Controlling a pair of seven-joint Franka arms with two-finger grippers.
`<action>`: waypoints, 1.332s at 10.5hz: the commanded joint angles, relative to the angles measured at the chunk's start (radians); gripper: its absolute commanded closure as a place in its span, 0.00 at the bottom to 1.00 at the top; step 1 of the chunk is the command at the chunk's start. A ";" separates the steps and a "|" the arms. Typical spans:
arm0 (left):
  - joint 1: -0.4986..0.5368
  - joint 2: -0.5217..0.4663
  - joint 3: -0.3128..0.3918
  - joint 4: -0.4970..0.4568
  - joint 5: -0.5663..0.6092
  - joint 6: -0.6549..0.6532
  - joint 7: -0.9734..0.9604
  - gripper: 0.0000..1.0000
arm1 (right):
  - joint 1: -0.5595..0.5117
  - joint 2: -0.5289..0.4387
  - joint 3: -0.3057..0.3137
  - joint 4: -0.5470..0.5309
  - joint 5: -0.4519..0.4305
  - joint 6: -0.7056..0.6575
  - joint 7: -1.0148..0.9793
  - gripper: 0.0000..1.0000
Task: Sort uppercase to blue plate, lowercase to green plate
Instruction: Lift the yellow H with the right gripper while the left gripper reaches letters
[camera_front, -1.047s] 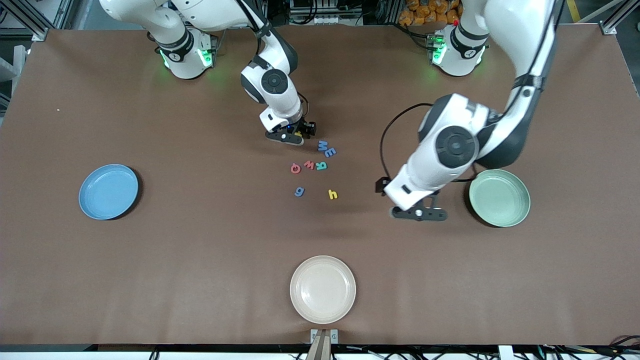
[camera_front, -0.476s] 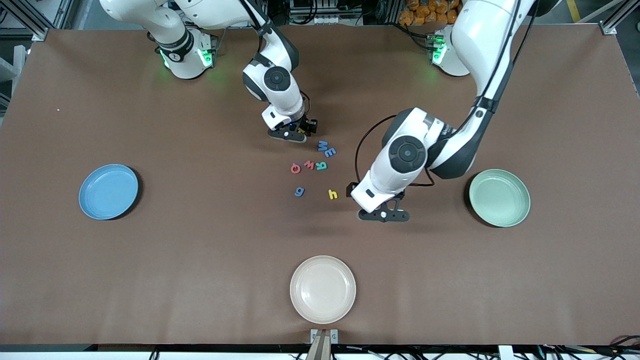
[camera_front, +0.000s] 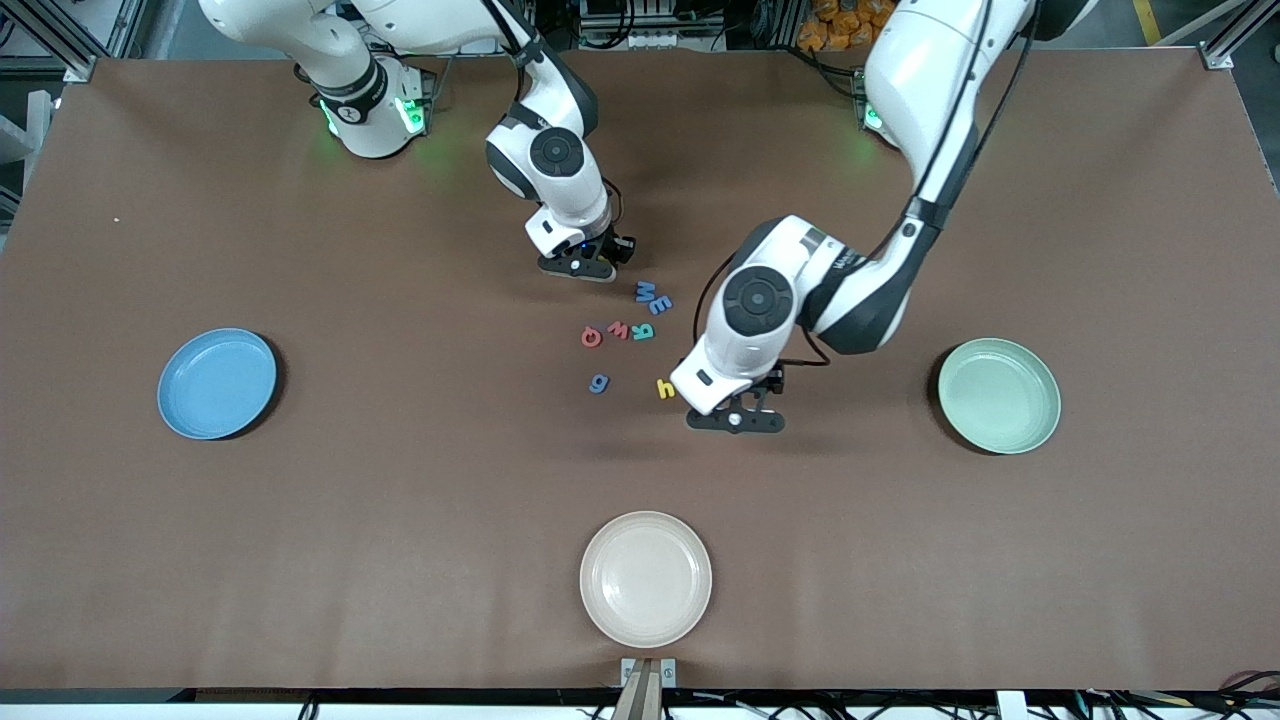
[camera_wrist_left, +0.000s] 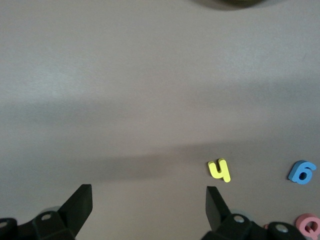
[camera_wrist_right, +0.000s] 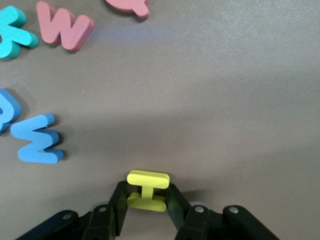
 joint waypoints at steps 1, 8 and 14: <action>-0.036 0.042 0.022 0.029 0.028 0.054 -0.041 0.00 | -0.001 0.000 0.000 -0.012 -0.025 -0.017 0.023 0.94; -0.047 0.129 0.022 0.044 0.022 0.175 -0.189 0.00 | -0.100 -0.017 -0.002 0.105 -0.026 -0.228 -0.083 0.96; -0.082 0.221 0.021 0.144 0.019 0.183 -0.360 0.01 | -0.309 -0.014 -0.070 0.132 -0.078 -0.233 -0.513 0.96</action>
